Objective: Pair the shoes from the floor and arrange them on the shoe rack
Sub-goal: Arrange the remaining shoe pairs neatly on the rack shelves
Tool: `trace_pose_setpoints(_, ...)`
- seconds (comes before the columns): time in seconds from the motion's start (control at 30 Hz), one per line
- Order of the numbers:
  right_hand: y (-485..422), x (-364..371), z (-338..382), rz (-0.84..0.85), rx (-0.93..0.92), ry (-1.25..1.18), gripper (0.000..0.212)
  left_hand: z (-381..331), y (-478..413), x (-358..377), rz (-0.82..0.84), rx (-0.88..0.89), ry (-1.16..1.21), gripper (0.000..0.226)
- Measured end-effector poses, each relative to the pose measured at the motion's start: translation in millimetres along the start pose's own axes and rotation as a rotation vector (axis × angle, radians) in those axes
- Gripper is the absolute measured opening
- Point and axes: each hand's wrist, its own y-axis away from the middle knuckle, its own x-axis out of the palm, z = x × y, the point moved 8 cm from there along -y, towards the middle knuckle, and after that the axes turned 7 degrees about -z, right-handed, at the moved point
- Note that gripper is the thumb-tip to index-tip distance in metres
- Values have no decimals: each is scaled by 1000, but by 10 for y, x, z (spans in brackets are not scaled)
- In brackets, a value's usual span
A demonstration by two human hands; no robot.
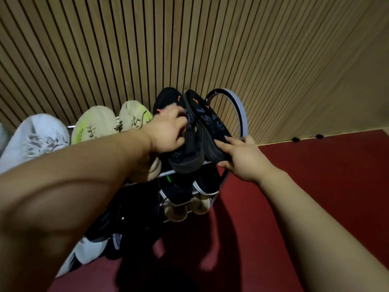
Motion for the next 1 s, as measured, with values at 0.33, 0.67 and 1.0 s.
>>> trace_pose_setpoints(0.33,-185,-123,170,101,-113,19,75,-54,-199,137,461,-160,-385,75)
trace_pose_setpoints(0.67,-156,29,211,287,-1,-92,60,136,-48,347,418,-212,-312,75)
trace_pose_setpoints(1.0,-264,134,385,290,267,-278,74,254,-123,139,386,-143,-309,93)
